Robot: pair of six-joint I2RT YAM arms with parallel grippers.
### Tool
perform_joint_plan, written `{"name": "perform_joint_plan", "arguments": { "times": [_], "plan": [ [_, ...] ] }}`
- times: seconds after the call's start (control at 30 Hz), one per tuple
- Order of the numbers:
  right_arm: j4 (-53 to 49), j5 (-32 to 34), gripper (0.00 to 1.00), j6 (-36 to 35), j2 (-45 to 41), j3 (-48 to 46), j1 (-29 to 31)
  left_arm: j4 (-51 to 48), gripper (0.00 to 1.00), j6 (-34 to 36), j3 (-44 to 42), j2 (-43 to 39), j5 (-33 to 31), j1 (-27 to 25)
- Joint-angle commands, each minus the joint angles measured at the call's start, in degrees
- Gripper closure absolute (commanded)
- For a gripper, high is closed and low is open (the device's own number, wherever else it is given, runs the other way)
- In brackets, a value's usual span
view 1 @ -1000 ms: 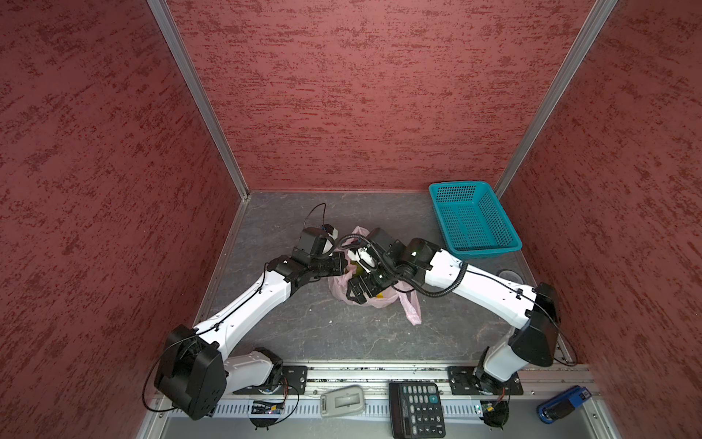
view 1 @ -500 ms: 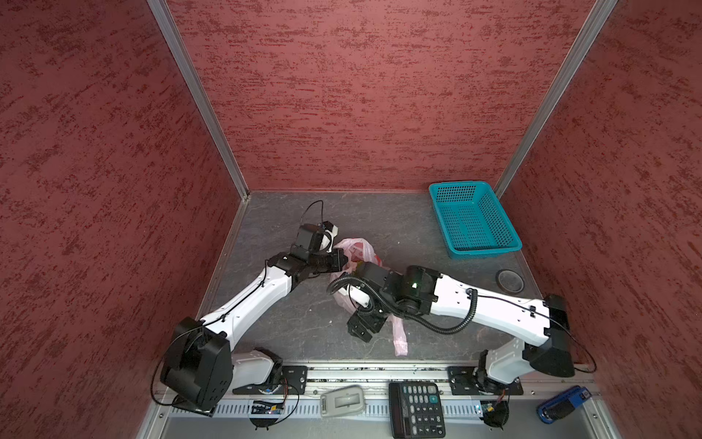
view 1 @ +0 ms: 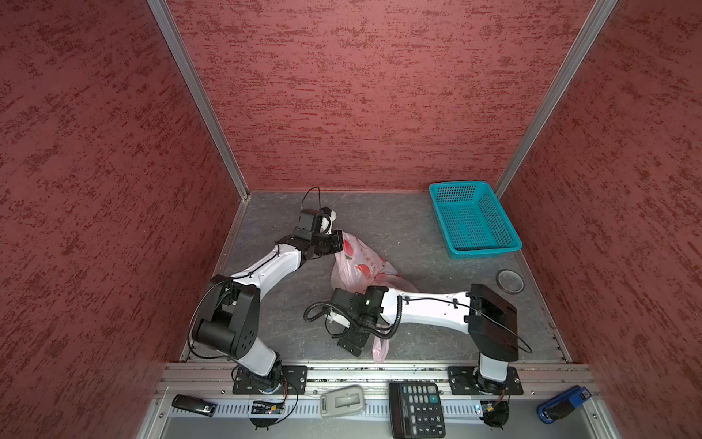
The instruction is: Untie the knot of the plastic bag and take out the fruit
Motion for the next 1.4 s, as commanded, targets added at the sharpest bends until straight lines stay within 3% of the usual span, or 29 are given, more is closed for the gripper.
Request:
{"name": "perform_joint_plan", "arguments": {
  "times": [0.0,0.13,0.4,0.63,0.9,0.97,1.0,1.07,1.2,1.27,1.37],
  "plan": [
    [1.9,0.2,0.02,-0.6,3.1,0.7,0.2,5.4,1.00,-1.5,1.9,-0.1,-0.5,1.9],
    [4.0,-0.5,0.01,-0.5,3.1,2.0,0.5,6.2,1.00,-2.0,2.2,0.2,-0.4,3.7],
    [10.5,-2.4,0.02,0.9,-11.8,-0.4,-0.4,6.9,1.00,-1.2,0.3,-0.6,4.0,4.4],
    [10.2,-11.7,0.02,8.1,-21.5,-1.4,-7.9,7.3,1.00,-2.0,-4.7,-5.4,6.2,3.5],
    [18.9,-19.1,0.04,19.2,-22.7,0.3,-13.5,2.5,1.00,-1.9,-5.5,-11.9,5.8,-0.2],
    [17.4,-13.1,0.10,22.2,-22.1,1.3,-13.5,1.1,1.00,-1.8,-4.6,-12.4,5.0,-1.1],
    [13.5,-5.5,0.13,24.4,-21.9,2.2,-13.2,0.3,1.00,-1.7,-4.2,-12.4,4.7,-1.4],
    [8.5,4.3,0.13,25.7,-22.3,2.0,-11.9,-0.7,1.00,-1.6,-3.5,-12.5,3.9,-1.9],
    [-0.7,17.2,0.13,26.3,-21.1,1.0,-9.3,-1.8,1.00,-1.7,-2.5,-12.5,3.0,-2.5],
    [-3.1,21.2,0.11,25.6,-19.9,0.0,-8.2,-2.6,1.00,-1.6,-1.9,-12.6,2.8,-2.7],
    [0.4,21.1,0.10,23.2,-19.3,-2.8,-7.7,-3.4,1.00,-1.5,-1.4,-12.8,2.6,-2.7]
  ]
}}
